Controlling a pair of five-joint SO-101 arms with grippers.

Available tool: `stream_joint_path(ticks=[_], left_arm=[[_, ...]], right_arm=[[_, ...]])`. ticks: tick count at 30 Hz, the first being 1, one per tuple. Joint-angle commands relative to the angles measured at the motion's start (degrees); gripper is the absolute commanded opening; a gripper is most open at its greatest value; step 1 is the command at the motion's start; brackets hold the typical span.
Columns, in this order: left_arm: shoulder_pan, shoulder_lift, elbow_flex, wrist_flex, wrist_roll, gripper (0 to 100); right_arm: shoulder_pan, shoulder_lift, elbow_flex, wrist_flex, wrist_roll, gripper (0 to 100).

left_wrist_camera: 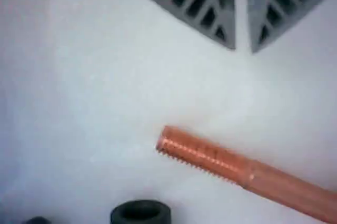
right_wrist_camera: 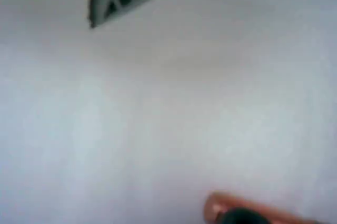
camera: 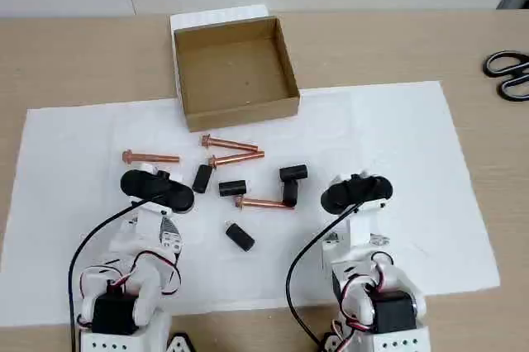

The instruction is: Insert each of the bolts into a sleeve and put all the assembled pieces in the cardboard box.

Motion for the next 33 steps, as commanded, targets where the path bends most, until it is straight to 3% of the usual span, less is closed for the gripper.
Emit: stream_joint_path(ticks=[1, 4, 9, 12, 17, 21, 23, 26, 30, 33], left_arm=[[-2.7, -0.7, -0.6, -3.1, 7.6, 1], [-7.6, -0.6, -3.5, -5.1, 14.5, 1], [-8.4, 0.8, -10.8, 1.4, 12.0, 1], [-11.0, 6.8, -17.6, 1.9, 11.9, 1], [-12.0, 27.8, -34.2, -1.8, 12.2, 1], [-12.0, 49.1, -50.3, 3.4, 12.1, 1], [-12.3, 58.9, -58.3, 9.1, 11.9, 1], [-14.5, 71.7, -67.9, 18.9, 12.5, 1], [-16.1, 85.8, -76.0, 18.4, 16.2, 1], [-16.0, 92.1, -79.9, 21.5, 10.6, 1]], right_arm=[[-2.2, -0.5, 0.1, -2.9, 0.1, 15.6], [-2.2, 0.0, -1.1, -8.6, 0.5, 15.5], [5.5, 2.6, -13.5, -8.7, 1.6, 15.5], [6.8, 12.1, -20.4, -6.9, 5.2, 15.5], [7.1, 39.4, -36.9, -6.3, 8.7, 15.6], [6.5, 60.7, -51.6, -3.3, 19.1, 15.7], [6.4, 69.4, -56.6, -2.2, 20.0, 15.7], [6.9, 78.0, -64.5, -1.1, 18.0, 15.7], [6.7, 83.8, -73.8, 2.4, 19.5, 15.7], [5.6, 85.6, -78.8, 2.9, 20.3, 15.4]])
